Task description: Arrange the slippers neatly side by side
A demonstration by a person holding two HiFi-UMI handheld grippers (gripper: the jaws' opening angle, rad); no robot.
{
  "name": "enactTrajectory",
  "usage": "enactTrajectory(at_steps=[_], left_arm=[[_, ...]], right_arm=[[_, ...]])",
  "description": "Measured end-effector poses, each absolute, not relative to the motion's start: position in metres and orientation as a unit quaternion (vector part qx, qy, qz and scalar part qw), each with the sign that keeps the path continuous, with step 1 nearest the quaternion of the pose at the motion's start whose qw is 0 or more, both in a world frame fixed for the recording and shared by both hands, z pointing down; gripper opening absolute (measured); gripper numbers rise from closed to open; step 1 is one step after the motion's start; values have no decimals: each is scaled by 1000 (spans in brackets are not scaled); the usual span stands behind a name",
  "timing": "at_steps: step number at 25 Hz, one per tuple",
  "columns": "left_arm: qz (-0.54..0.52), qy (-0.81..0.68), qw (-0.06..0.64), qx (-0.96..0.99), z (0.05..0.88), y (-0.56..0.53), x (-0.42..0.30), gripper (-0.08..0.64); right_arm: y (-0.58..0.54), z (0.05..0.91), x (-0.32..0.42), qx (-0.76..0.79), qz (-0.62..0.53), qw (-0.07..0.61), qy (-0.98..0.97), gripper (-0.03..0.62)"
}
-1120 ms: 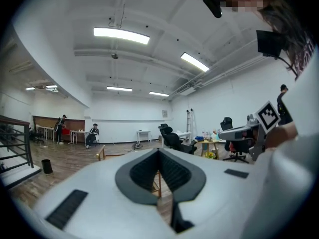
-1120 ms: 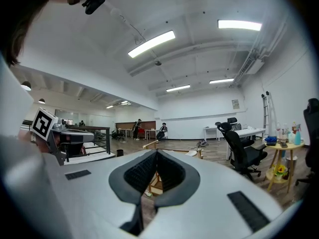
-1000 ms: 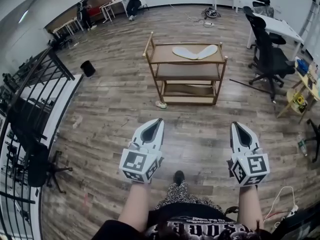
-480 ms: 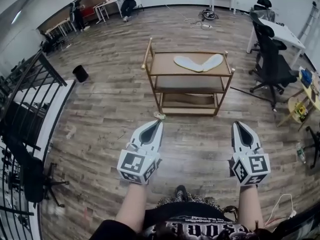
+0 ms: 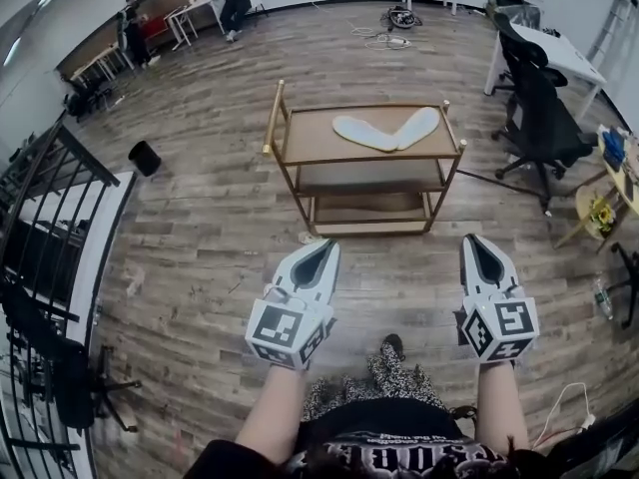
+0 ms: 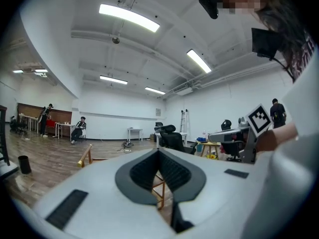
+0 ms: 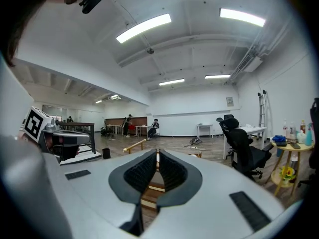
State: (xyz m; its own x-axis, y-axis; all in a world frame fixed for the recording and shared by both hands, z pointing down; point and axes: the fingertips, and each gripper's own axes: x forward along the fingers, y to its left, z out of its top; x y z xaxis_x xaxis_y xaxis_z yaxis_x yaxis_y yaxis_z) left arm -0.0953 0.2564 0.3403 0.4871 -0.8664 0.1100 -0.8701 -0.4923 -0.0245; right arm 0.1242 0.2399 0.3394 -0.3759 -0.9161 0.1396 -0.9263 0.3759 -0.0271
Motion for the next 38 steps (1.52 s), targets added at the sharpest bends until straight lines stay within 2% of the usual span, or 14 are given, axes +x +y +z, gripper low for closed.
enactTrajectory(at_steps=[15, 38], left_arm=[[61, -524, 25, 849, 346, 105, -69, 2], [57, -463, 15, 884, 346, -108, -117, 2]], right_arm=[[71, 354, 139, 531, 51, 61, -843, 6], [-112, 351, 100, 601, 48, 56, -796, 6]])
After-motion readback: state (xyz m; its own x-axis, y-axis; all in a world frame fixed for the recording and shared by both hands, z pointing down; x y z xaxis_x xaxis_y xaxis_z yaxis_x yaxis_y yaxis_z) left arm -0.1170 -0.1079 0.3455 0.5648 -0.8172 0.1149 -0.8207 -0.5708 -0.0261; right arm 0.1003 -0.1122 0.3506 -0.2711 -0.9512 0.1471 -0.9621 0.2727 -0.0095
